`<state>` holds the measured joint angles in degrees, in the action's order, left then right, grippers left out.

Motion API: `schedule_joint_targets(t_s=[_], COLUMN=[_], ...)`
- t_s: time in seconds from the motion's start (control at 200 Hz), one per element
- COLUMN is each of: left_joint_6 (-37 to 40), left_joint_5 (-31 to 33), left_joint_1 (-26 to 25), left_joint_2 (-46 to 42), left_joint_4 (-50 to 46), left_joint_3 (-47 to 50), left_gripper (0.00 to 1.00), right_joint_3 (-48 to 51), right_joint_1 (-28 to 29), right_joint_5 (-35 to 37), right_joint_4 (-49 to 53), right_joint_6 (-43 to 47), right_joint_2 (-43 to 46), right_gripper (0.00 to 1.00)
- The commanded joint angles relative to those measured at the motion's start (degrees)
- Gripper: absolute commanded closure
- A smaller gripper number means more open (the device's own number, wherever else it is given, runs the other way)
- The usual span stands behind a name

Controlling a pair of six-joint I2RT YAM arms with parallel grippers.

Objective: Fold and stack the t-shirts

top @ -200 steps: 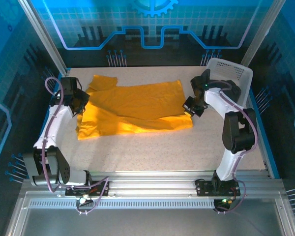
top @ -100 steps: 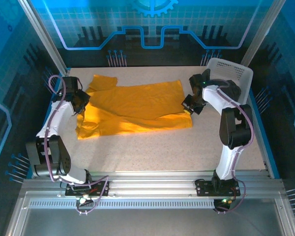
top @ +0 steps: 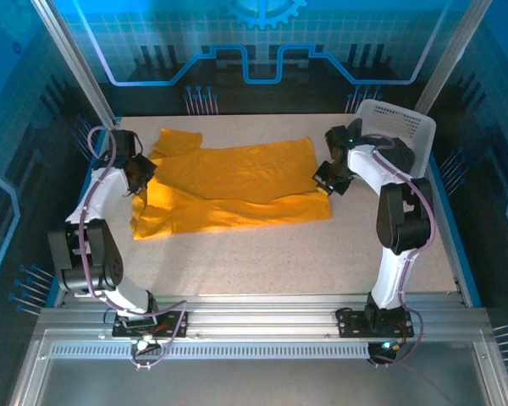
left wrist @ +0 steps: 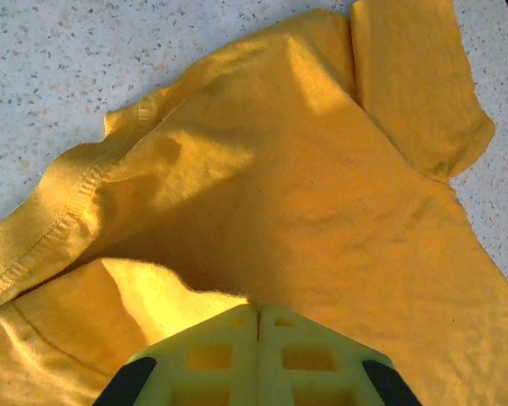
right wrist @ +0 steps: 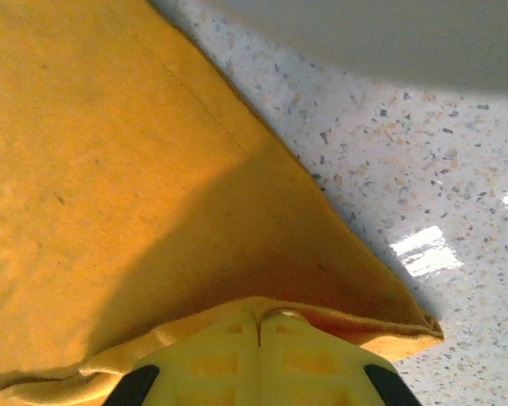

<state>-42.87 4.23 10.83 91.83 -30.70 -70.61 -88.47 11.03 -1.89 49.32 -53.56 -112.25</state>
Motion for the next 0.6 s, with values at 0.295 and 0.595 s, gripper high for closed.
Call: schedule_joint_targets(t_s=[0.295, 0.595], left_joint_6=[2.3, 3.42], left_joint_5=[-0.84, -0.97], left_joint_1=[1.65, 3.61], left_joint_2=[1.83, -1.74], left_joint_4=[-1.55, -10.95], left_joint_3=[-2.93, -4.77], left_gripper=[1.0, 0.46], right_joint_3=[-4.35, -5.69], right_joint_1=[-1.01, -1.47], right_joint_5=[2.03, 1.77], right_joint_4=[3.74, 5.14], right_joint_6=[0.78, 5.8], right_joint_2=[-3.23, 0.1], right_gripper=[1.0, 0.53])
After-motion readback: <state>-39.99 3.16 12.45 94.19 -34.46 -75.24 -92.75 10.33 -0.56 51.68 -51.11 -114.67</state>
